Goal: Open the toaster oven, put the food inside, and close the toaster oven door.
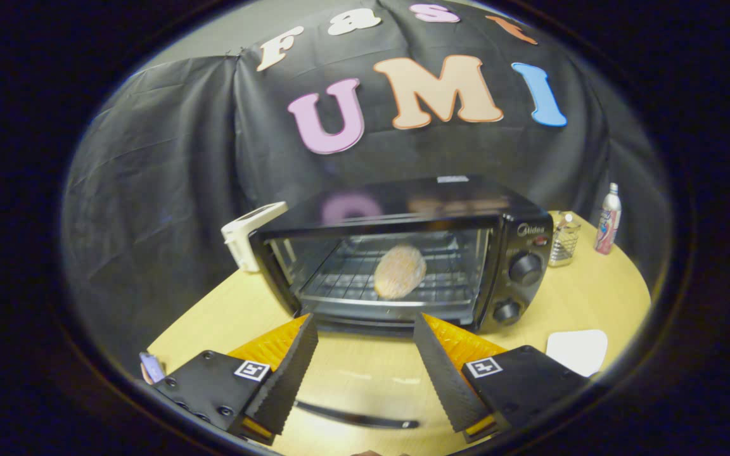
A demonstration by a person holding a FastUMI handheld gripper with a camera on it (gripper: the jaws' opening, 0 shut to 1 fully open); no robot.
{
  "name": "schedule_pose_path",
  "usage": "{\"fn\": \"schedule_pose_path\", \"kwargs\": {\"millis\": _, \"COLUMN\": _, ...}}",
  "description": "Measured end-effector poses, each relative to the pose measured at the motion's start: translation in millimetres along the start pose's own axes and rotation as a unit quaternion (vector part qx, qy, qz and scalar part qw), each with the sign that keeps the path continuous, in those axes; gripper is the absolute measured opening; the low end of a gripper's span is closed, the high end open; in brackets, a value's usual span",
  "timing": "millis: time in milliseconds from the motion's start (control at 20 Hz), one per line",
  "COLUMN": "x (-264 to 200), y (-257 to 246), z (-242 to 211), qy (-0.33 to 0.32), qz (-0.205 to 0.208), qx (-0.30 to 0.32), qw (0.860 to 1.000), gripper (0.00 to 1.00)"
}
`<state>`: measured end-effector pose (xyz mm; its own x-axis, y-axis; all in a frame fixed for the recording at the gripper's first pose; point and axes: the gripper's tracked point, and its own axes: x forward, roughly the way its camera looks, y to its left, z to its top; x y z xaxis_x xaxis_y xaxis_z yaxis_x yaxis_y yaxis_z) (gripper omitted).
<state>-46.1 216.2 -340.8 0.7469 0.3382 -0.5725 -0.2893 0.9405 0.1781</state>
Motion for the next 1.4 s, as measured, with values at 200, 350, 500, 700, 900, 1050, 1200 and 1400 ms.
{"fn": "schedule_pose_path", "kwargs": {"millis": 200, "x": -41, "y": -1, "z": -32, "qy": 0.018, "qz": 0.003, "qx": -0.006, "qw": 1.000, "gripper": 0.96}}
{"fn": "schedule_pose_path", "kwargs": {"millis": 350, "x": -57, "y": -4, "z": -57, "qy": 0.033, "qz": -0.003, "qx": -0.007, "qw": 0.999, "gripper": 0.96}}
{"fn": "schedule_pose_path", "kwargs": {"millis": 500, "x": -66, "y": -1, "z": -81, "qy": 0.052, "qz": 0.006, "qx": 0.013, "qw": 0.999, "gripper": 0.96}}
{"fn": "schedule_pose_path", "kwargs": {"millis": 700, "x": -64, "y": 2, "z": -108, "qy": 0.066, "qz": 0.006, "qx": 0.028, "qw": 0.997, "gripper": 0.96}}
{"fn": "schedule_pose_path", "kwargs": {"millis": 900, "x": -59, "y": 5, "z": -132, "qy": 0.087, "qz": 0.012, "qx": 0.049, "qw": 0.995, "gripper": 0.96}}
{"fn": "schedule_pose_path", "kwargs": {"millis": 1050, "x": -53, "y": -16, "z": -135, "qy": 0.081, "qz": -0.031, "qx": 0.037, "qw": 0.996, "gripper": 0.96}}
{"fn": "schedule_pose_path", "kwargs": {"millis": 1200, "x": -43, "y": -18, "z": -137, "qy": 0.081, "qz": -0.037, "qx": 0.039, "qw": 0.995, "gripper": 0.96}}
{"fn": "schedule_pose_path", "kwargs": {"millis": 1400, "x": -30, "y": -22, "z": -143, "qy": 0.089, "qz": -0.052, "qx": 0.036, "qw": 0.994, "gripper": 0.96}}
